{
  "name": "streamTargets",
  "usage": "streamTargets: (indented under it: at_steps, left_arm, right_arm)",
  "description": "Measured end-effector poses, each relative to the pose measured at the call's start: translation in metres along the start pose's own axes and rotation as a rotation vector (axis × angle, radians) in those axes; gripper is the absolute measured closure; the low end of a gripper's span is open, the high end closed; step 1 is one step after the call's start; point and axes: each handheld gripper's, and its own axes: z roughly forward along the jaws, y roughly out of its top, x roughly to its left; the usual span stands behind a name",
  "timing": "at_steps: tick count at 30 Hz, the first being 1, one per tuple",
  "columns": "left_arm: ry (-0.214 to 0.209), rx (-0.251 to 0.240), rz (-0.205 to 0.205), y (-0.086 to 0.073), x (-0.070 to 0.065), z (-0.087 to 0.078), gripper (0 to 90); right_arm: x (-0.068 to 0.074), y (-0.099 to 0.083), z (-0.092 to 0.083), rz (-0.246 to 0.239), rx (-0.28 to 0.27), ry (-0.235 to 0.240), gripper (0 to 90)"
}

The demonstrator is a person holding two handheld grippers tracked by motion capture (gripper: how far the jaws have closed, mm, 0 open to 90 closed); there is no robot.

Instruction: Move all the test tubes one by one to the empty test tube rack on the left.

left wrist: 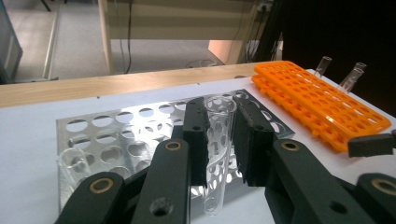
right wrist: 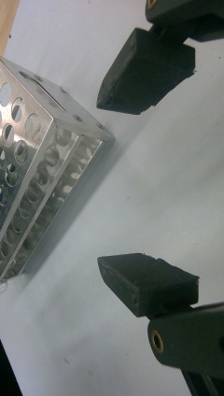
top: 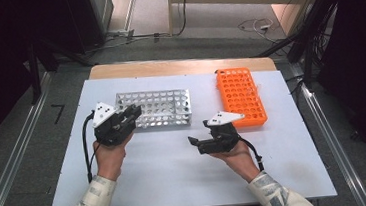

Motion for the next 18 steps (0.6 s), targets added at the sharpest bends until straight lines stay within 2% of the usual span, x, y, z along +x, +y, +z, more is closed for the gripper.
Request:
streamTargets:
  at_steps: [18]
  left_arm:
    - [0.074,0.003,0.002,0.011,0.019,0.006,75.5]
  right_arm:
    - [0.000,0.000,-0.001,0.002,-0.001,0.003,19.4]
